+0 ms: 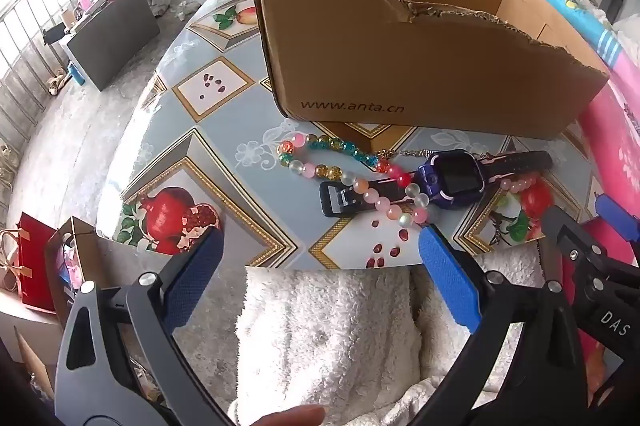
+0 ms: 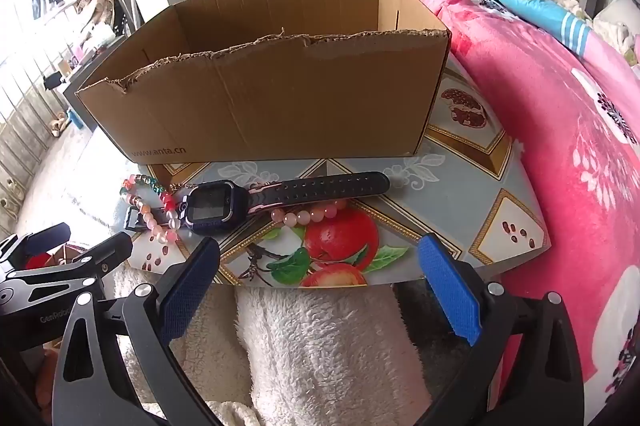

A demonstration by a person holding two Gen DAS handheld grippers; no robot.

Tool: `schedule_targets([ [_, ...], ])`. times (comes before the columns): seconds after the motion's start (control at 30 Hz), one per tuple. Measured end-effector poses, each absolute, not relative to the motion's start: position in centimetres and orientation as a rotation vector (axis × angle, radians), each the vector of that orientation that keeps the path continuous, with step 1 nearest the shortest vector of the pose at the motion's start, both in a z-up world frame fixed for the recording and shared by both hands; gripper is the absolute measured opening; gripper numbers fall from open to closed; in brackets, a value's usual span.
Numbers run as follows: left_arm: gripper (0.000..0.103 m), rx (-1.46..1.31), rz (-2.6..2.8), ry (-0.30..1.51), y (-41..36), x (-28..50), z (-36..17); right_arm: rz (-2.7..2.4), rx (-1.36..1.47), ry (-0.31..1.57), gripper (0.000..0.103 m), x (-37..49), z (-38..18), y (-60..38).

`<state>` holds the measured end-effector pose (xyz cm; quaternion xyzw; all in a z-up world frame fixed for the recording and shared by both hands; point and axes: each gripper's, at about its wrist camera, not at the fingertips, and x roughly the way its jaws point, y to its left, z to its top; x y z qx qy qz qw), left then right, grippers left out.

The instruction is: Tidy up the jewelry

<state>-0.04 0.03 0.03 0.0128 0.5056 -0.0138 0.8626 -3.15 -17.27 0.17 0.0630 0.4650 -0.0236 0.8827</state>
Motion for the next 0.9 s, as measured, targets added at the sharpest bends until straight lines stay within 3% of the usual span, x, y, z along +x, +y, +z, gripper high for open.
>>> schedule_targets([
  [0.9,0.095,0.021,-0.034,1.076,0.0,0.2,-0.9,-0.053,0.123,0.983,0.097,-2.9,-0.1,-17.1],
])
